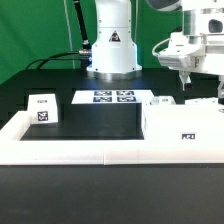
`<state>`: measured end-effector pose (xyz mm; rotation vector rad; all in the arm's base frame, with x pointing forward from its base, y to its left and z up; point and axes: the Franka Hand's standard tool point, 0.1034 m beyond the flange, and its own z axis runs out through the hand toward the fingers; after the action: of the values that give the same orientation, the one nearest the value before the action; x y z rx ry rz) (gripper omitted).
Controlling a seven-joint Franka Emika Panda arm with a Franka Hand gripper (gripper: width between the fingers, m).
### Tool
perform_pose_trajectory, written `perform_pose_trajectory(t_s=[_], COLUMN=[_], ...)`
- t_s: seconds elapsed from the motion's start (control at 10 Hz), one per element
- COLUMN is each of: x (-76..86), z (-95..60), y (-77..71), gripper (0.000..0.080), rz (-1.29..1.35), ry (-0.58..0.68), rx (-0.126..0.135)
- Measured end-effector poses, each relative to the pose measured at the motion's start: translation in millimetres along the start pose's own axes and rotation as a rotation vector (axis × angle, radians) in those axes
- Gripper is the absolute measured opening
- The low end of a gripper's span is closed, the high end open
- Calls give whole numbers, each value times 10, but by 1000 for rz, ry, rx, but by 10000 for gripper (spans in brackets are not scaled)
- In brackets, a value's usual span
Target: Assemble cabinet
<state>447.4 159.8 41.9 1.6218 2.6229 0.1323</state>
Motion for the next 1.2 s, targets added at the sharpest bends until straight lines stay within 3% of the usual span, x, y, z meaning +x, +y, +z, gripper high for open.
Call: perform_pose_trajectory(t_s=[0.2, 0.4, 0.7, 1.2], x=[5, 184, 342, 364], z=[4, 52, 143, 240], y=[-3, -38, -87, -166], gripper=[797, 797, 797, 771], rz=[1, 24, 44, 56], ry=[1, 21, 34, 42], rx=[1, -9, 9, 31])
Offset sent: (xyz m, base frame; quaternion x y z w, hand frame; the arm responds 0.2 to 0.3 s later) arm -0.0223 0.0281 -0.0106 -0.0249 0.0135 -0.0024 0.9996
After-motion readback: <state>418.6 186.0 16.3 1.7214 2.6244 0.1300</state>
